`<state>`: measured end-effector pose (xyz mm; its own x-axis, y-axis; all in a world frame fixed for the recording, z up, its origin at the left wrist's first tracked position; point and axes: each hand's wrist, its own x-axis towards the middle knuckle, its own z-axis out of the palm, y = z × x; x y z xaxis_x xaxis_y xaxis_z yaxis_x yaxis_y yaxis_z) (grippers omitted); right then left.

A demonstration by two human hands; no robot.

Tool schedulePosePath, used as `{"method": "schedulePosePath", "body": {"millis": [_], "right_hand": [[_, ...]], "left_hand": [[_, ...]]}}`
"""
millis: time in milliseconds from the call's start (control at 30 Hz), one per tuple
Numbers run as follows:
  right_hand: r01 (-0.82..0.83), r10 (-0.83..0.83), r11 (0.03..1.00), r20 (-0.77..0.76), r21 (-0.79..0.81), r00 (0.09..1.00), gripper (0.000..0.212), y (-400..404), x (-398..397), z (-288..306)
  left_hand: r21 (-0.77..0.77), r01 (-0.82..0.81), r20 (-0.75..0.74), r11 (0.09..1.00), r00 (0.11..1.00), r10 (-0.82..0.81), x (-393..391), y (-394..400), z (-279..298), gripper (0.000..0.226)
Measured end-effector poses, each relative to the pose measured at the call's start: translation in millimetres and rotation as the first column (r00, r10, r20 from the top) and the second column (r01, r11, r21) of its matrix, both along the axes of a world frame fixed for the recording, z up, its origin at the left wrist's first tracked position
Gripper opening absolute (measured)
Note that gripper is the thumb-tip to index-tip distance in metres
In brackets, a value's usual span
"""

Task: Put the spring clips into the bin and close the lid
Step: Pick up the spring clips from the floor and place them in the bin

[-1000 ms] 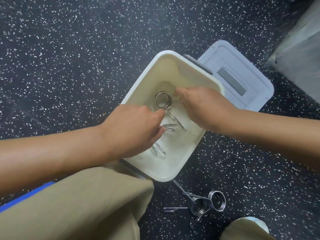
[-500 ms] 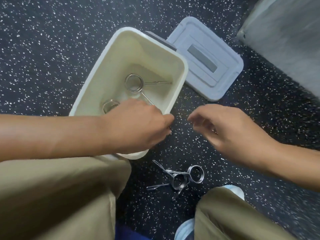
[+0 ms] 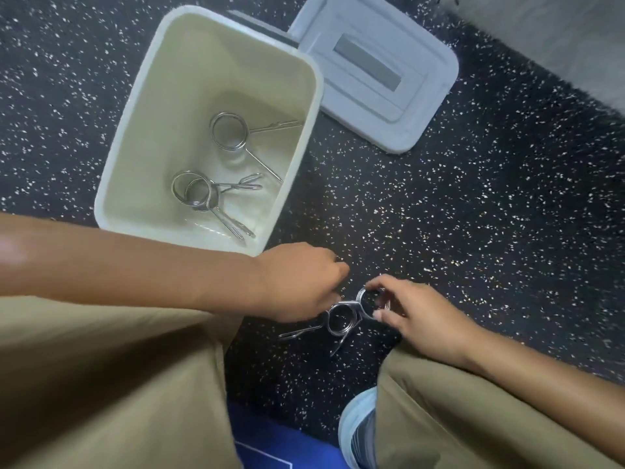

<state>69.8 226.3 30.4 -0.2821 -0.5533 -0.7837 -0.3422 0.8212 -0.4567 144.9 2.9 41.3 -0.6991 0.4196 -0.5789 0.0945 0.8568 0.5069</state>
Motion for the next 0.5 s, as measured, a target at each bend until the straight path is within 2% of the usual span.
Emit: {"method": "schedulePosePath", "body": {"millis": [100,333,500], "right_hand": [[-0.034,0.035,0.999,0.016,-0.01,0.999,0.051,0,13,-16],[-0.147,0.149,0.987,-0.011,0.071,0.989,0.044,-4,30,-43],[-0.061,0.06,0.995,0.009,0.075,0.998,0.032,-1,32,-45]], "left_hand": [[-0.005,-0.012,0.092,1.0,0.996,0.012,6,11,-20,0.032],[-0.041,0.032,0.268,0.999,0.963,-0.02,19,23,-53,0.035],[-0.037,0.056,0.252,0.998,0.967,-0.045,22,23,-68,0.032]]}}
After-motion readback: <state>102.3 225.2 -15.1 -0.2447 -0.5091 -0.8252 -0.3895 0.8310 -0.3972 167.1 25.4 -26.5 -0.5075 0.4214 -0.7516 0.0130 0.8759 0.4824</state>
